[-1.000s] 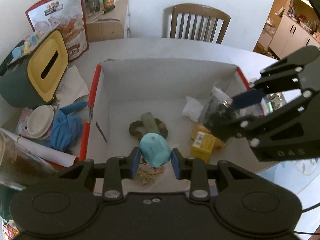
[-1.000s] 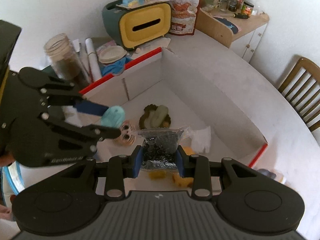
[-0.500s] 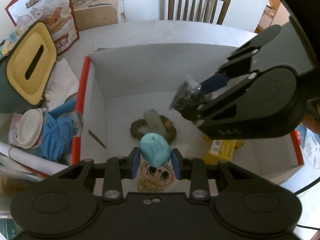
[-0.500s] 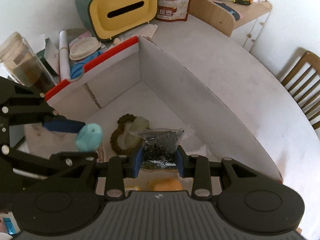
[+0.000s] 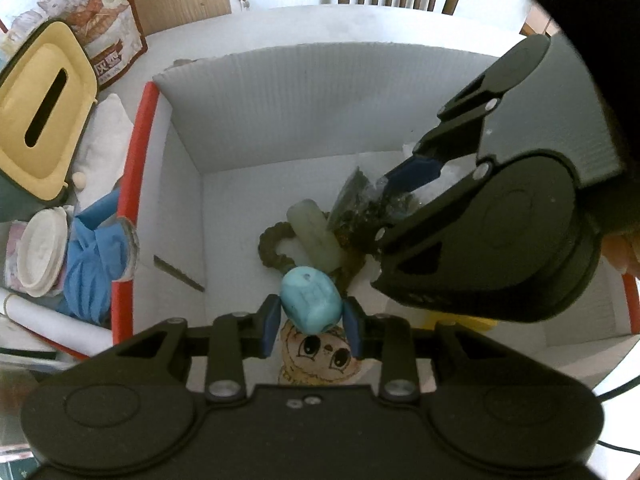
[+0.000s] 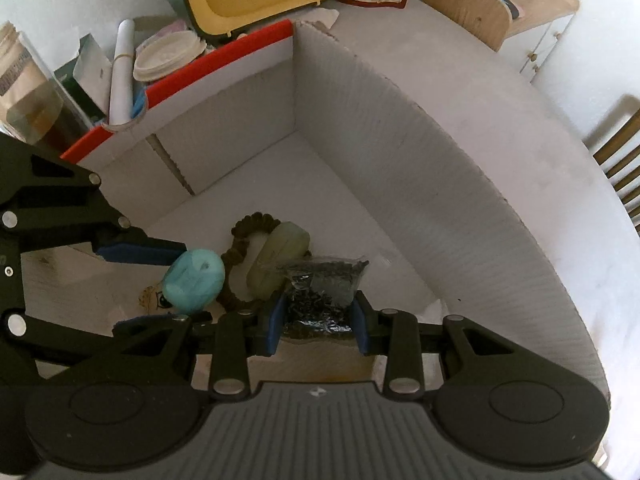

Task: Organize objects
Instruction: 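Carry the bead bag and teal plush into the red box and release both, then withdraw both grippers from the box toward the remaining bags on the table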

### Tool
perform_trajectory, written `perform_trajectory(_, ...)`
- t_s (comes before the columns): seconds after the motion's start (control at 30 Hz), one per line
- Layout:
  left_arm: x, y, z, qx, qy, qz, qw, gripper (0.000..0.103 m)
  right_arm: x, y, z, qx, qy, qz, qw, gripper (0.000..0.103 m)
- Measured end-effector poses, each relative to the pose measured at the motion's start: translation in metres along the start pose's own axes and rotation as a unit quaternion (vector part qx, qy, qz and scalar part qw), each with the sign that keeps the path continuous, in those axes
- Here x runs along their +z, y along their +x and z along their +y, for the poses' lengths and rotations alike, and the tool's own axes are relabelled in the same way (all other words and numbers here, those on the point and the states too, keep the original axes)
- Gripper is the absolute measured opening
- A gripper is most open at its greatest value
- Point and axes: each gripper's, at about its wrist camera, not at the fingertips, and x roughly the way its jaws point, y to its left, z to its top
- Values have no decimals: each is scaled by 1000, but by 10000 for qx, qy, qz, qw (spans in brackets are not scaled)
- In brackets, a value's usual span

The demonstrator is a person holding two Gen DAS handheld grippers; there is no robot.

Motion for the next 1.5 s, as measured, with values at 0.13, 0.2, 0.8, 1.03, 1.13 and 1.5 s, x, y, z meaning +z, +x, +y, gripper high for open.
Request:
perform_trajectory(0.13,1,6,3,-68,-112,115,9998,32,-1,1,-2,32,32,4,10000,34)
perform_trajectory(0.2,1,9,5,-86,-162,162,9997,32,0,0,-3,51,78,0,10000,35)
perform_trajectory(0.8,-6,-2,9,-166,-296,-21,9994,56,-11,-43,-2,106,369,-357,9986,55)
perform_trajectory(1.03,-14,-28,2,-167,-198,-318,9992,62,-27,-82,-1,152,510,-635,9966,55)
perform_trajectory(1.13,-18,-44,-2,-130,-180,-538,9983,63,-38,-100,1,158,586,-792,9950,59)
perform_trajectory(1.5,-28,-92,-47,-158,184,-1268,9916,71,-108,-170,5,75,1034,-1373,9851,64)
